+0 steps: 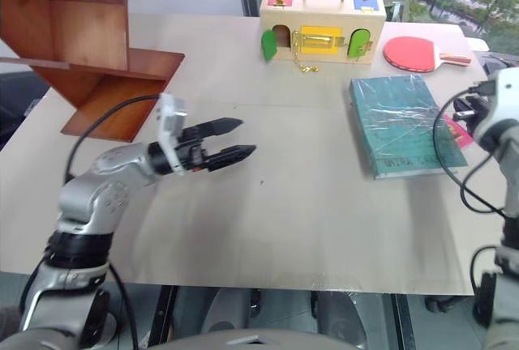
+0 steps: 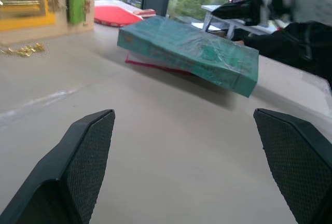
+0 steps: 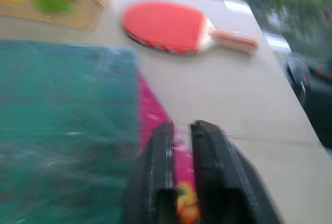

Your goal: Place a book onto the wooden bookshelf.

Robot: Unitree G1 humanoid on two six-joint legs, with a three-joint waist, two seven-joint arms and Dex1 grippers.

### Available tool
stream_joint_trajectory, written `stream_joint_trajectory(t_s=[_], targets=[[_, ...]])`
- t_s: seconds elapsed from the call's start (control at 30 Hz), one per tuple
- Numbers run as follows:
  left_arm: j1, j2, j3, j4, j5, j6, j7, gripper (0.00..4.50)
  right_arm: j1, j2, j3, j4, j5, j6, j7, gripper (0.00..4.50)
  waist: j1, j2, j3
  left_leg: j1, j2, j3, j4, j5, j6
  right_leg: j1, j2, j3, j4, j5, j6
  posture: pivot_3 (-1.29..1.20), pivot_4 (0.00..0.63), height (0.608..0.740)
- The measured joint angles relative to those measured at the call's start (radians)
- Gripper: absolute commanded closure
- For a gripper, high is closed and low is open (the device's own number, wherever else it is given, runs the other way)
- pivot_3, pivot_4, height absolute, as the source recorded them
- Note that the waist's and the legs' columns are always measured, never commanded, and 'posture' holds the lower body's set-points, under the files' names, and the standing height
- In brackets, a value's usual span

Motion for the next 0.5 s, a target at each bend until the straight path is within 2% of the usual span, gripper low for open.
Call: stream_joint_trajectory(t_s=[0.07, 0.13, 0.2, 0.37, 0.4, 0.47, 0.5], targets=[[-0.070, -0.053, -0.036, 0.059, -0.003, 0.054, 0.000, 0.00, 0.097, 0.005, -0.044, -0.181, 0.065, 0.043, 0.019, 1.78, -0.002, 0.000, 0.000, 0.000, 0.000, 0.000, 0.001, -0.002, 0.004, 0.000, 0.000, 0.000, 0.000, 0.001, 0.001, 0.00, 0.150, 0.740], [-0.139, -0.106, -0.056, 0.133, 0.001, 0.076, -0.001, 0.00, 0.179, 0.019, -0.084, -0.296, 0.100, 0.079, 0.017, 1.18, 0.004, -0.001, 0.000, 0.000, 0.000, -0.001, 0.001, -0.002, 0.004, 0.001, 0.000, -0.001, 0.001, 0.001, 0.001, 0.00, 0.150, 0.740], [-0.191, -0.149, -0.086, 0.182, 0.025, 0.066, -0.017, 0.00, 0.244, 0.027, -0.087, -0.368, 0.098, 0.091, -0.003, 0.09, 0.003, -0.001, 0.000, 0.000, -0.001, -0.001, 0.002, -0.002, 0.004, 0.001, 0.000, 0.000, 0.000, 0.001, 0.002, 0.00, 0.150, 0.740], [-0.197, -0.165, -0.123, 0.189, 0.061, 0.042, -0.068, 0.00, 0.220, 0.003, -0.075, -0.274, -0.018, 0.084, -0.114, 0.09, -0.012, -0.001, -0.001, 0.002, 0.000, 0.001, 0.000, -0.001, 0.003, 0.000, 0.001, 0.003, 0.001, 0.001, 0.002, 0.00, 0.150, 0.740], [-0.195, -0.159, -0.124, 0.189, 0.069, 0.037, -0.076, 0.00, 0.140, 0.001, -0.049, -0.187, -0.050, 0.087, -0.157, 0.09, -0.019, 0.000, -0.001, 0.003, 0.000, 0.001, 0.001, -0.001, 0.002, 0.000, 0.001, 0.004, 0.001, 0.001, 0.002, 0.00, 0.150, 0.740], [-0.187, -0.151, -0.130, 0.176, 0.080, 0.025, -0.090, 0.00, -0.068, -0.002, -0.023, 0.043, -0.072, 0.114, -0.205, 0.65, -0.032, 0.000, 0.000, 0.004, 0.000, 0.003, 0.002, -0.001, 0.003, 0.000, 0.000, 0.006, 0.003, 0.001, 0.002, 0.00, 0.150, 0.740], [-0.187, -0.151, -0.131, 0.173, 0.080, 0.023, -0.091, 0.00, -0.090, -0.003, -0.022, 0.065, -0.072, 0.116, -0.207, 0.72, -0.032, 0.000, 0.000, 0.004, 0.000, 0.003, 0.002, -0.001, 0.003, 0.000, 0.000, 0.006, 0.003, 0.001, 0.002, 0.00, 0.150, 0.740]])
